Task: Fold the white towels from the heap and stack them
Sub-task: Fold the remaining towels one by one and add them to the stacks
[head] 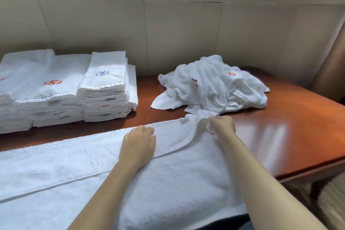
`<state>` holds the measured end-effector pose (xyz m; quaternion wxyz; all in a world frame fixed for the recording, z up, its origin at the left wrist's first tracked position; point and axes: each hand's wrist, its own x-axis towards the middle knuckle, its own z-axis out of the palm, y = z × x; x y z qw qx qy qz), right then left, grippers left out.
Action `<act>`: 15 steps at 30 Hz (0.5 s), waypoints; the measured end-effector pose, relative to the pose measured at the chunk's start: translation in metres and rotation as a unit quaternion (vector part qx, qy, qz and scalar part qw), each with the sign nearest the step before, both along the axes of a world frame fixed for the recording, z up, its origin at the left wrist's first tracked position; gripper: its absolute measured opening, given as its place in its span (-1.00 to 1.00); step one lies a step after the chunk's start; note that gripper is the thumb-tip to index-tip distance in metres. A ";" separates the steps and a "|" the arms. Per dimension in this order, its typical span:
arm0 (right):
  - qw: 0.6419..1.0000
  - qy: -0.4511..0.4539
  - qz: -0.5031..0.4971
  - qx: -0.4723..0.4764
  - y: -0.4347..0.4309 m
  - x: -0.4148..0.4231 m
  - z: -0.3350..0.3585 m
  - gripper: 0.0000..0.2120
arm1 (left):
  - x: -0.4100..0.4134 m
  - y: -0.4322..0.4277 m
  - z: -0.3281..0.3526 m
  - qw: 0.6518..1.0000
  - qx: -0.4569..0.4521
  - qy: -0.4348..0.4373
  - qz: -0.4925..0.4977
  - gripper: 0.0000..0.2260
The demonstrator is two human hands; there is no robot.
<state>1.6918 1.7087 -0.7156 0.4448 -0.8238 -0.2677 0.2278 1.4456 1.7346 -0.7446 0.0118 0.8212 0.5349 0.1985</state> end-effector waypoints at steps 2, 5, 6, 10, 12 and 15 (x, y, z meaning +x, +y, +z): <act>0.997 0.021 -0.033 0.061 0.003 0.002 0.005 -0.81 | 0.000 0.000 0.000 1.000 -0.001 -0.005 -0.001 -0.72; 0.963 0.099 -0.142 0.207 0.000 0.011 0.023 -0.72 | -0.001 0.001 -0.002 1.000 0.000 -0.003 0.000 -0.72; 0.952 0.107 -0.168 0.231 -0.001 0.018 0.029 -0.75 | -0.001 0.001 -0.002 1.000 -0.003 -0.006 0.000 -0.72; 0.955 0.141 -0.176 0.194 -0.011 0.035 0.030 -0.86 | -0.001 0.001 -0.001 1.000 -0.015 -0.019 -0.001 -0.72; 0.960 0.180 -0.144 0.156 -0.018 0.036 0.020 -0.84 | -0.002 0.001 0.000 1.000 -0.021 -0.022 -0.002 -0.72; 0.963 0.200 -0.100 0.151 -0.022 0.036 0.014 -0.87 | -0.004 0.001 0.001 0.999 -0.031 -0.020 -0.011 -0.70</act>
